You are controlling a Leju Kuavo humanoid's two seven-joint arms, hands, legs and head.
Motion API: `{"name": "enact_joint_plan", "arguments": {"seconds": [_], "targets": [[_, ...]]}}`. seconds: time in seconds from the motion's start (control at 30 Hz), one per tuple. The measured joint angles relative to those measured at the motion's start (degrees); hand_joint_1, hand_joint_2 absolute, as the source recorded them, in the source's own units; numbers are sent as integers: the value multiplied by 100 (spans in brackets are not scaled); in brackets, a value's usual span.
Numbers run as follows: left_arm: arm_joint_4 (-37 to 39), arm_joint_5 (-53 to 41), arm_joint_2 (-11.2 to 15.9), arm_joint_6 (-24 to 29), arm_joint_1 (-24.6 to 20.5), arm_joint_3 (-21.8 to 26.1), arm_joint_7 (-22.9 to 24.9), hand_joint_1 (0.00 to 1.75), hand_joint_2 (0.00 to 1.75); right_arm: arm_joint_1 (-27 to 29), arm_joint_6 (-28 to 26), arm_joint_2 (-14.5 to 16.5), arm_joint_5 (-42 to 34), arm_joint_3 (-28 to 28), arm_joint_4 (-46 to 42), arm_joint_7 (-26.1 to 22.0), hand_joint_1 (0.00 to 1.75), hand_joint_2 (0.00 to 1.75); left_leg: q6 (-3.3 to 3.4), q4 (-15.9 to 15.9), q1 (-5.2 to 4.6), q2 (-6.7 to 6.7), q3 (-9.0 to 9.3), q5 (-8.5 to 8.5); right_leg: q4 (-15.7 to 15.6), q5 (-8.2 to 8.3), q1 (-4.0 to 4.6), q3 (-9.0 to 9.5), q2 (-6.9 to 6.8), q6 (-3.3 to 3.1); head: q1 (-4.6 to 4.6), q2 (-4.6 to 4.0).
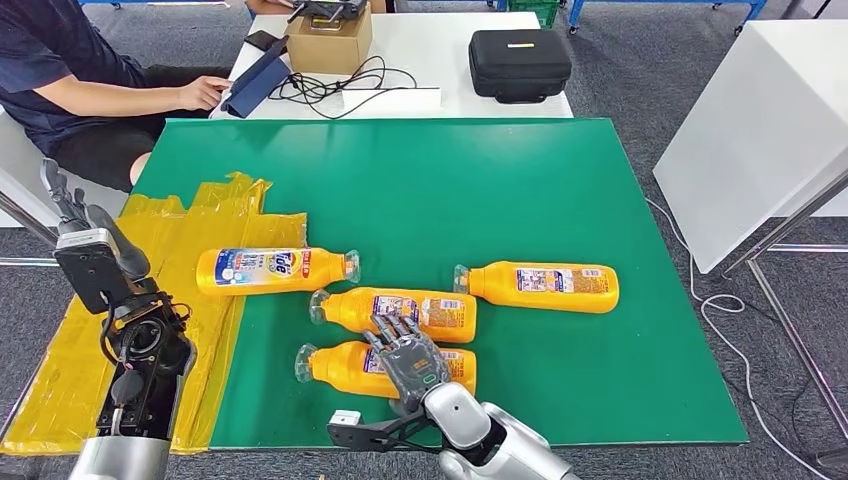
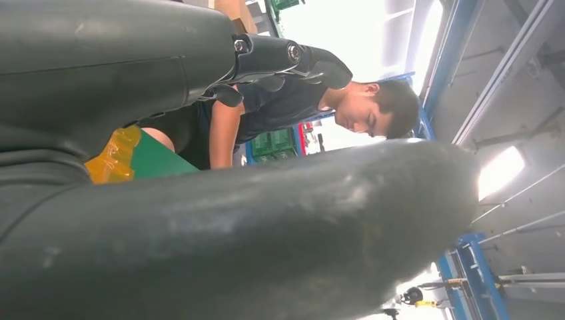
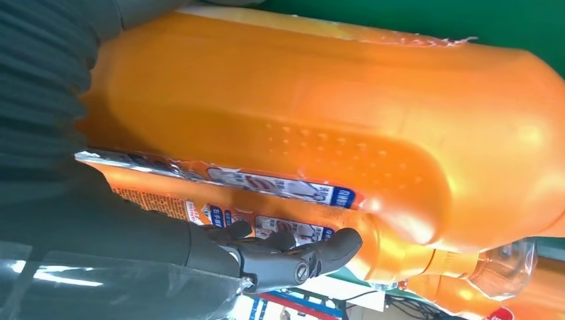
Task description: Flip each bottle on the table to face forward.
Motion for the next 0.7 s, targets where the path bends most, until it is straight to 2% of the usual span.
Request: {"name": "enact_joint_plan", "arguments": {"seconds": [0.37, 0.7], "targets": [[-4, 320, 71, 40, 126, 196, -186, 0, 0, 119, 25, -389, -157, -5, -160, -66, 0, 175, 0, 0, -3, -1, 17, 0, -1, 0, -9, 17, 0, 0, 0, 0], [-9, 571, 217, 55, 340, 369, -341, 0, 0, 204, 22, -575, -176, -48, -357, -81, 0, 175, 0, 0, -3, -1, 24, 0, -1, 0, -9, 24, 0, 0, 0, 0]]}}
